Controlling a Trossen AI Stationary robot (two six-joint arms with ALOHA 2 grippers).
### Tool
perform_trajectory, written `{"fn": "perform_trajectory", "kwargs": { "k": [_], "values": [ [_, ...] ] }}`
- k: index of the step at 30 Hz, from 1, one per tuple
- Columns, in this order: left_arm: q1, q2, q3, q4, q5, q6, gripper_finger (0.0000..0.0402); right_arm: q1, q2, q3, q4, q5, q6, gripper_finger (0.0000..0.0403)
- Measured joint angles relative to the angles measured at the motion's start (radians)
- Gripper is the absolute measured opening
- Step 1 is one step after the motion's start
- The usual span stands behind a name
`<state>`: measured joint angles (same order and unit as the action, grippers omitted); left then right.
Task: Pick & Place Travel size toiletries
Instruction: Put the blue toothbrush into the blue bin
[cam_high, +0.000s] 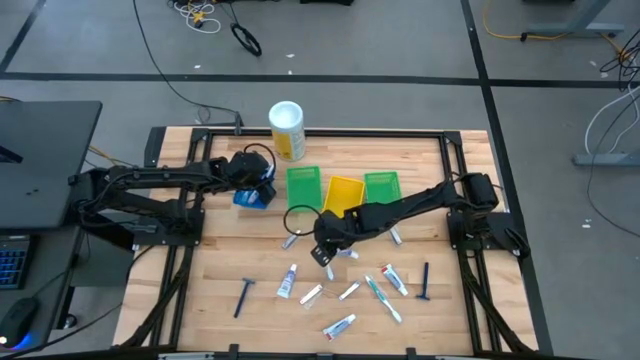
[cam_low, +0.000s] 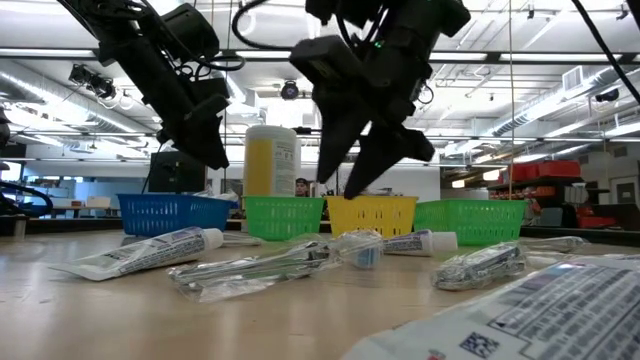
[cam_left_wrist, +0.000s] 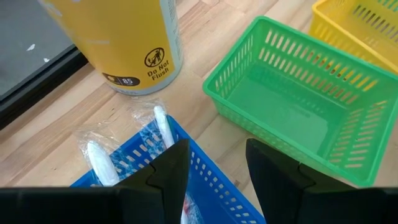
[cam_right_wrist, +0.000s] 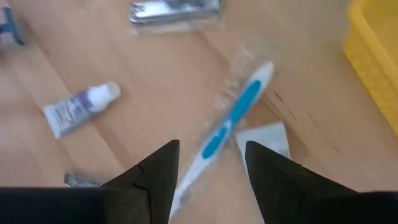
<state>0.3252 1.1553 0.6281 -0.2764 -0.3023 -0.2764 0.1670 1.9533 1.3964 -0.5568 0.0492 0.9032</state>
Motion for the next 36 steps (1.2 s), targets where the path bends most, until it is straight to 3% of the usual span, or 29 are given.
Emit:
{"fn": "perform_trajectory", "kwargs": {
  "k": [5, 11, 24, 27, 36],
  "values": [
    [0.0, 0.0, 0.0, 0.007, -0.001, 0.001, 0.0167, 0.0, 0.058, -0.001, 0.095, 0.02, -0.057, 0.0195],
    [0.0, 0.0, 0.0, 0.016, -0.001, 0.002, 0.0167, -0.002, 0.1, -0.002, 0.052, 0.072, -0.045, 0.0195],
    [0.0, 0.0, 0.0, 0.029, -0.001, 0.001, 0.0167, -0.002, 0.156, 0.004, 0.052, 0.077, -0.057, 0.0192],
    [0.0, 0.0, 0.0, 0.03, -0.001, 0.001, 0.0167, 0.001, 0.158, 0.004, 0.04, 0.109, -0.088, 0.017],
    [0.0, 0.0, 0.0, 0.029, 0.0, 0.005, 0.0167, -0.002, 0.16, 0.001, 0.033, 0.105, -0.099, 0.0045]
  ]
}}
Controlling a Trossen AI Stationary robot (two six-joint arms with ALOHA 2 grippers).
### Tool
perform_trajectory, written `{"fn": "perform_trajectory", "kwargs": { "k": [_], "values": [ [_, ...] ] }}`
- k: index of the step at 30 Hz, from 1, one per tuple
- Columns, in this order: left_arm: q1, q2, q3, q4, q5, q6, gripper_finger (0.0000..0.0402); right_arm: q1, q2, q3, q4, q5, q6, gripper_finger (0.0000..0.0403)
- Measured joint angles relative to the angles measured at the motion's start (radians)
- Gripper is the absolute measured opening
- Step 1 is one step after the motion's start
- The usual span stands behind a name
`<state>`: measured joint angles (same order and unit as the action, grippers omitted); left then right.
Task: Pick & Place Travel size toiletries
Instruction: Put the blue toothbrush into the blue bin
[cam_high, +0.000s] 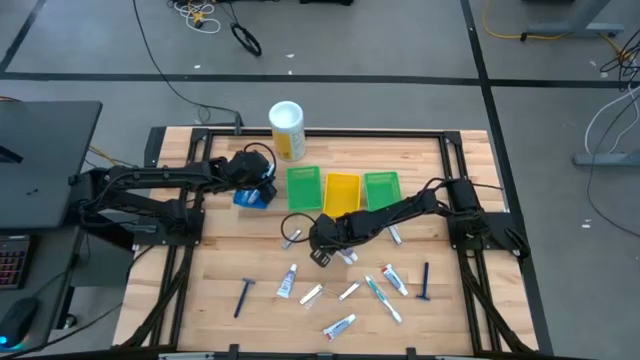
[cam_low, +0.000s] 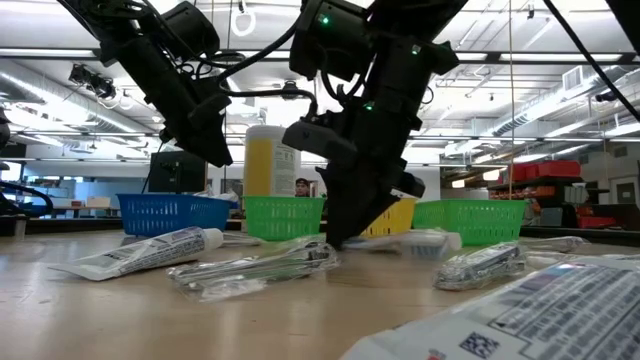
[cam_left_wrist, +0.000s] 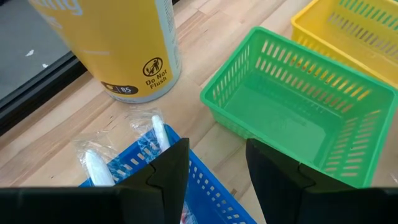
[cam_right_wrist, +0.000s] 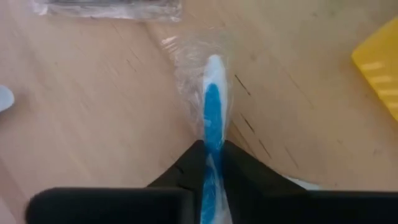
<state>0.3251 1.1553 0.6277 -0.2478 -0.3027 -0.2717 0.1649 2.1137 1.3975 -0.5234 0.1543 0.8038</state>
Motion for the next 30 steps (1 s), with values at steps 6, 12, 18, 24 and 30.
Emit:
{"fn": "perform_trajectory", "kwargs": {
  "k": [6, 12, 18, 24, 30],
  "values": [
    [0.0, 0.0, 0.0, -0.001, 0.0, 0.003, 0.0167, 0.0, 0.001, 0.0, 0.01, -0.016, -0.004, 0.0032],
    [0.0, 0.0, 0.0, -0.002, 0.0, 0.002, 0.0167, -0.008, -0.063, -0.008, 0.003, -0.05, -0.063, 0.0029],
    [0.0, 0.0, 0.0, 0.0, 0.011, -0.001, 0.0167, -0.026, -0.173, -0.005, 0.005, -0.03, -0.141, 0.0027],
    [0.0, 0.0, 0.0, 0.004, 0.041, -0.001, 0.0167, -0.027, -0.316, -0.005, -0.061, 0.102, -0.258, 0.0027],
    [0.0, 0.0, 0.0, 0.04, 0.104, 0.018, 0.0167, -0.014, -0.539, -0.025, -0.149, 0.443, -0.326, 0.0027]
  ]
}}
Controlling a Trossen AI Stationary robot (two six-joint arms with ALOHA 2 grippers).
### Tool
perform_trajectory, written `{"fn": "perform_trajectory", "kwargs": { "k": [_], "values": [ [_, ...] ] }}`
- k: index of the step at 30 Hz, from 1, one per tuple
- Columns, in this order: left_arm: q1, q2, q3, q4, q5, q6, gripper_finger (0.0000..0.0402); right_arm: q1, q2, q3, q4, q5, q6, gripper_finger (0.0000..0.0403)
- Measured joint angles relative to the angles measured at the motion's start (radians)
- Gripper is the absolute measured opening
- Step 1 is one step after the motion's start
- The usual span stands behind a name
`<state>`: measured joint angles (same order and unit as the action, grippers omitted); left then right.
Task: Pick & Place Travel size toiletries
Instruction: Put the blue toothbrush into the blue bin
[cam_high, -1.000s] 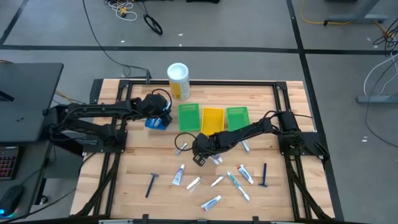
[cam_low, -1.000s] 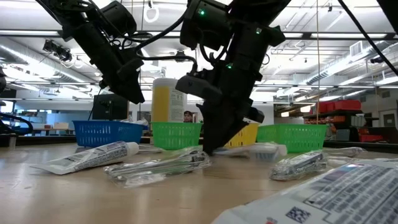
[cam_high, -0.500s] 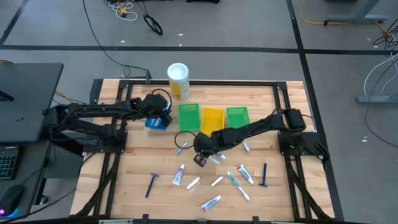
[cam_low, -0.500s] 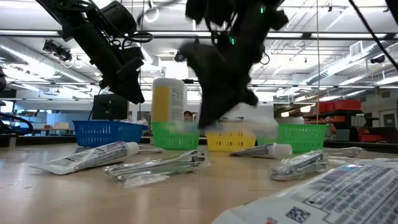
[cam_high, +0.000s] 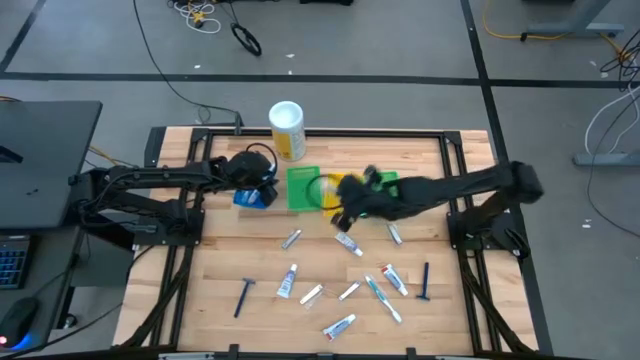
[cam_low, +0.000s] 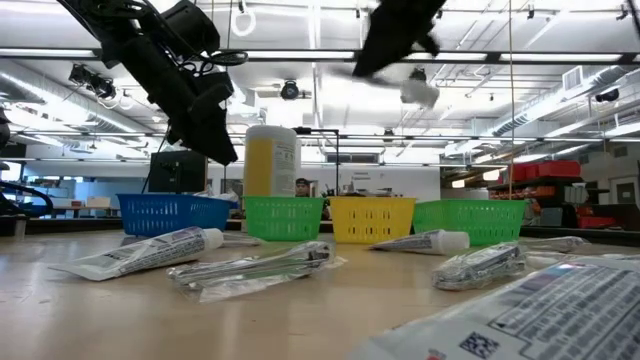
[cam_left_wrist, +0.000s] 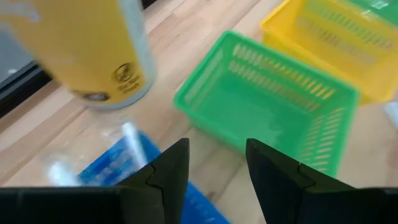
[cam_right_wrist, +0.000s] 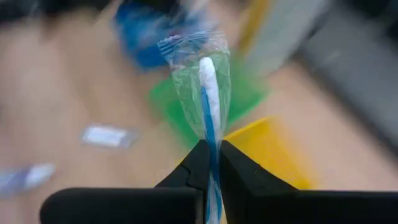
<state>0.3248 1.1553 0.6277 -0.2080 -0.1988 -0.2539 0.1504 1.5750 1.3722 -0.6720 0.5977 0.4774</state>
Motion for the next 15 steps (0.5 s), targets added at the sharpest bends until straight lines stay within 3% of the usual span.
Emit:
{"fn": "perform_trajectory", "kwargs": {
  "k": [4, 7, 11, 15],
  "values": [
    [-0.004, 0.0, 0.0, 0.075, 0.085, 0.03, 0.0167, 0.03, -0.115, -0.139, 0.073, 0.156, 0.023, 0.0027],
    [-0.019, 0.0, -0.012, 0.211, 0.154, 0.092, 0.0167, 0.038, -0.159, -0.305, 0.293, 0.182, -0.017, 0.0027],
    [-0.043, 0.001, -0.046, 0.436, 0.257, 0.124, 0.0167, -0.009, -0.169, -0.525, 0.82, 0.036, -0.159, 0.0027],
    [-0.074, 0.008, -0.06, 0.52, 0.297, 0.107, 0.0167, -0.093, -0.161, -0.681, 1.301, -0.176, -0.255, 0.0027]
  ]
}}
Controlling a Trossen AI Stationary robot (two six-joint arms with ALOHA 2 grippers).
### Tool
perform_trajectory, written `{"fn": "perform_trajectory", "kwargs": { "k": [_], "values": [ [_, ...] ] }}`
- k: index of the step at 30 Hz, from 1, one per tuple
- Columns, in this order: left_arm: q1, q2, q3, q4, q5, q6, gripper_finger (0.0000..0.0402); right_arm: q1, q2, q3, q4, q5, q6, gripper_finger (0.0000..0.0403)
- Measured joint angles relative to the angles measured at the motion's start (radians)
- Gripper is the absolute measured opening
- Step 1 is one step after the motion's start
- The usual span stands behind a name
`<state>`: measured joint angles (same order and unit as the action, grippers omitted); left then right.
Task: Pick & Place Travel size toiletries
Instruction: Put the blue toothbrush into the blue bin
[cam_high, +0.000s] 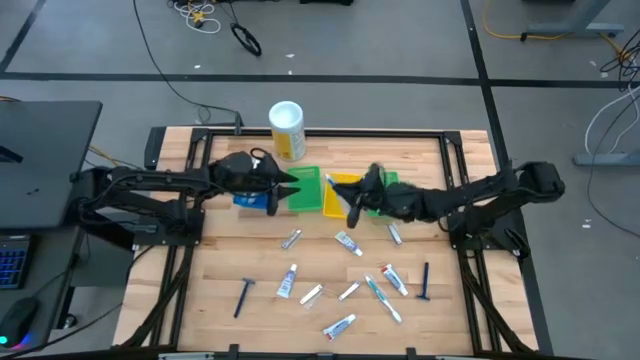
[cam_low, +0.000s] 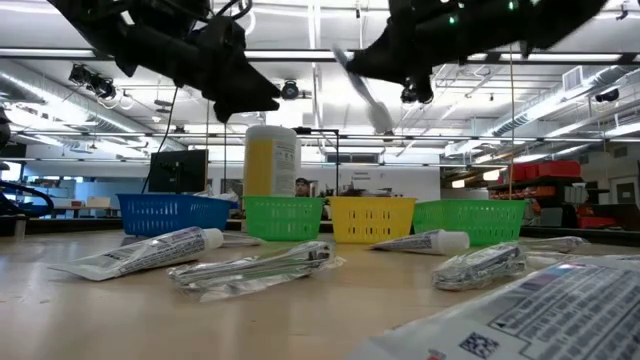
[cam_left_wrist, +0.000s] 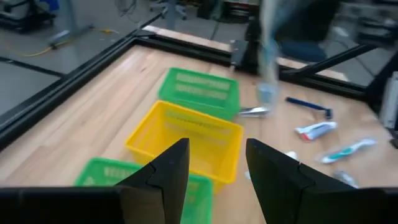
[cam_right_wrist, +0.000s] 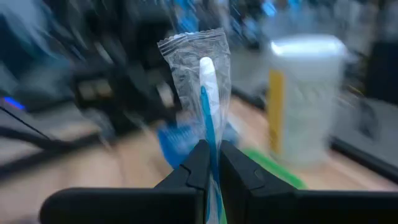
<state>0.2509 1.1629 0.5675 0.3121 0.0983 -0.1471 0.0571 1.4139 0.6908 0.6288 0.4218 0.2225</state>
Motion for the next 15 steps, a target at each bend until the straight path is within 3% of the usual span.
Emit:
{"fn": "perform_trajectory", "kwargs": {
  "k": [3, 6, 11, 15],
  "values": [
    [-0.026, 0.0, 0.0, 0.023, -0.005, -0.004, 0.0167, -0.05, 0.0, -0.048, 0.165, -0.124, -0.03, 0.0027],
    [-0.043, 0.0, 0.0, 0.101, -0.005, 0.0, 0.0167, -0.071, 0.011, -0.04, 0.19, -0.185, -0.037, 0.0027],
    [-0.058, 0.0, 0.0, 0.222, -0.008, -0.004, 0.0167, -0.071, 0.071, 0.013, 0.19, -0.198, -0.082, 0.0027],
    [-0.058, 0.0, 0.0, 0.21, -0.005, -0.017, 0.0167, -0.072, 0.108, 0.062, 0.192, -0.198, -0.082, 0.0027]
  ]
}}
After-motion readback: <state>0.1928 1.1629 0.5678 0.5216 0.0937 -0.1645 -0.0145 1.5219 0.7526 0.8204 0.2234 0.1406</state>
